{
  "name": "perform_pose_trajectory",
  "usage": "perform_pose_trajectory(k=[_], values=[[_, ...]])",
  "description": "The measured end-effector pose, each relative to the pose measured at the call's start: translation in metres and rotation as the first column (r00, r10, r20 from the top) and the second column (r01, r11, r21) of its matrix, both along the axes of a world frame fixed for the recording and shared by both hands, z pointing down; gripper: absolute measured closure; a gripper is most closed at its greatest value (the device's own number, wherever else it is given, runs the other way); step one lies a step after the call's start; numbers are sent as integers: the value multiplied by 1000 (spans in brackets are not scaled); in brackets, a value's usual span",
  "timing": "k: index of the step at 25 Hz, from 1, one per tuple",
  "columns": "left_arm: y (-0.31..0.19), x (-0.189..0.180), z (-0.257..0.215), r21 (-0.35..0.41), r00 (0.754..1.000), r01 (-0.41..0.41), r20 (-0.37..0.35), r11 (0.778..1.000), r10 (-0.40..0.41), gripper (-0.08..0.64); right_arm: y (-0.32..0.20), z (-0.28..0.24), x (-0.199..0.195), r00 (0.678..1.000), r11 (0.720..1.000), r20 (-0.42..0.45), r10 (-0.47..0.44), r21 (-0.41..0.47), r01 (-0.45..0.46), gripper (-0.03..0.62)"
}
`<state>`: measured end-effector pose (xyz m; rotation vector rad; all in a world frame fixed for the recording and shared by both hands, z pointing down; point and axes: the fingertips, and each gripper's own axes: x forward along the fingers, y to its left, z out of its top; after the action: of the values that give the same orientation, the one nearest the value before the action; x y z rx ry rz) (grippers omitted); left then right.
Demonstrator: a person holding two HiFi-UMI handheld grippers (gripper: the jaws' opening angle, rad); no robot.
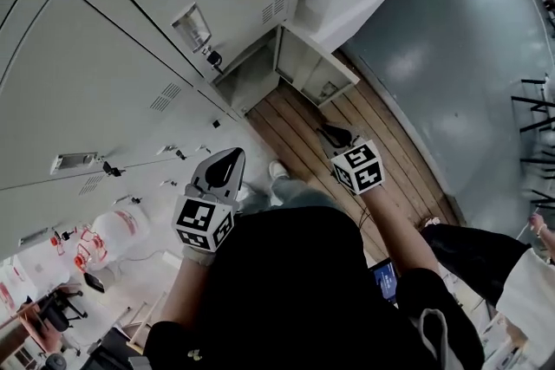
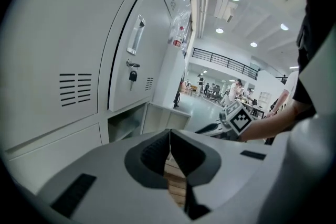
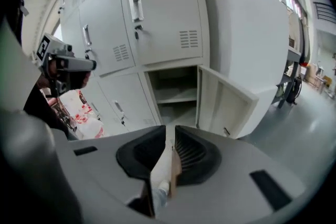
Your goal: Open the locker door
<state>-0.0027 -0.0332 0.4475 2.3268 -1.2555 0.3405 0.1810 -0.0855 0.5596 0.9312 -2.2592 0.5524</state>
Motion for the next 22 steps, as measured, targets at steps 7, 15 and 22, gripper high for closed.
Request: perform_pose_trajectory(k=[7,15,22], values=[[3,-10,-45,114,999,-10,-46,993,15,537,23,-111,-67,978,986,199,-66,162,33,527],[12,-26,-89,229,998,-9,-59,973,23,537,42,-208,-105,925,939,356,-132,344,1,532],[24,-39,-115,287,992,5,-126,958,32,537,53,-228,-120,912,923,384,-147,385,-14,532]])
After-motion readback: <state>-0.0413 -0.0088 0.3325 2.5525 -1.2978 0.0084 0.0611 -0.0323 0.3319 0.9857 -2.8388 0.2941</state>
